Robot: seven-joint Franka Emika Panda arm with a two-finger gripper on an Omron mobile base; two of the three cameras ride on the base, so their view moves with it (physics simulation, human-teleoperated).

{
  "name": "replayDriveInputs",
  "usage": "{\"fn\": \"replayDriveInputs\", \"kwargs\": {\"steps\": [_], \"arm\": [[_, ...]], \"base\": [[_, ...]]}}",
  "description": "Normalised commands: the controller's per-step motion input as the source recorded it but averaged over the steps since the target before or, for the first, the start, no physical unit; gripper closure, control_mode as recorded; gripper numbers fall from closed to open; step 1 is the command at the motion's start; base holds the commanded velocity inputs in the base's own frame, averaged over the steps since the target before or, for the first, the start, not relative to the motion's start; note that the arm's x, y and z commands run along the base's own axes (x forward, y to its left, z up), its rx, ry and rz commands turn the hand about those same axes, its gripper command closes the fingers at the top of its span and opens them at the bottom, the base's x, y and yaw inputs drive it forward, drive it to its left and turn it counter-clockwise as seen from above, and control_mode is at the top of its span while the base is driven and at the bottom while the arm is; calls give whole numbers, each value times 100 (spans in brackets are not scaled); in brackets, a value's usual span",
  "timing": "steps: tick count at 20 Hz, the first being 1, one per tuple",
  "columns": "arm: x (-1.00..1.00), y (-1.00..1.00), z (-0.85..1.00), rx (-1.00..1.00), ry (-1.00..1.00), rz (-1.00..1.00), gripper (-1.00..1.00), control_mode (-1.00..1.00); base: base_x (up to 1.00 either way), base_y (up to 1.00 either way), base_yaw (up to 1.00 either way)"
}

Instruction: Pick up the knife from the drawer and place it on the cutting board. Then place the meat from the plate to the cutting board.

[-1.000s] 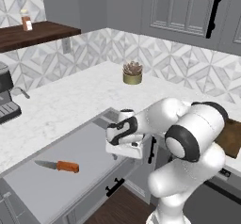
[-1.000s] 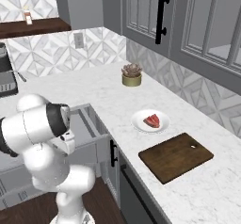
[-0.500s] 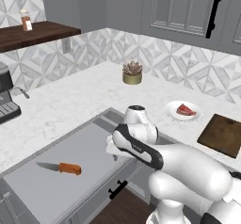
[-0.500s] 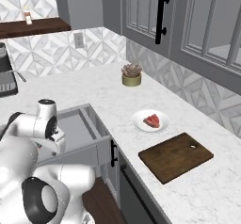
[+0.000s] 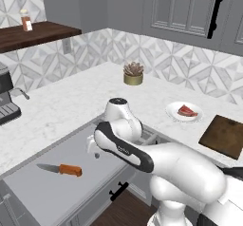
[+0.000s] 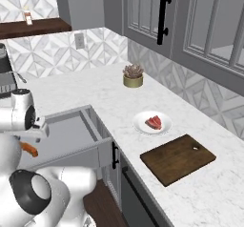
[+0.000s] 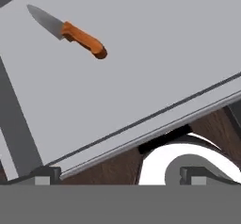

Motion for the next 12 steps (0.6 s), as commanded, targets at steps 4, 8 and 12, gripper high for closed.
{"fn": "replayDriveInputs", "kwargs": {"steps": [4,8,12], "arm": [[59,95,-59,-16,0,30,-100,-100],[54,51,-78,-14,-1,28,-100,-100],[56,21,-70,-8,0,18,-100,-100]], "base": [[0,0,0],[0,0,0],[0,0,0]]}}
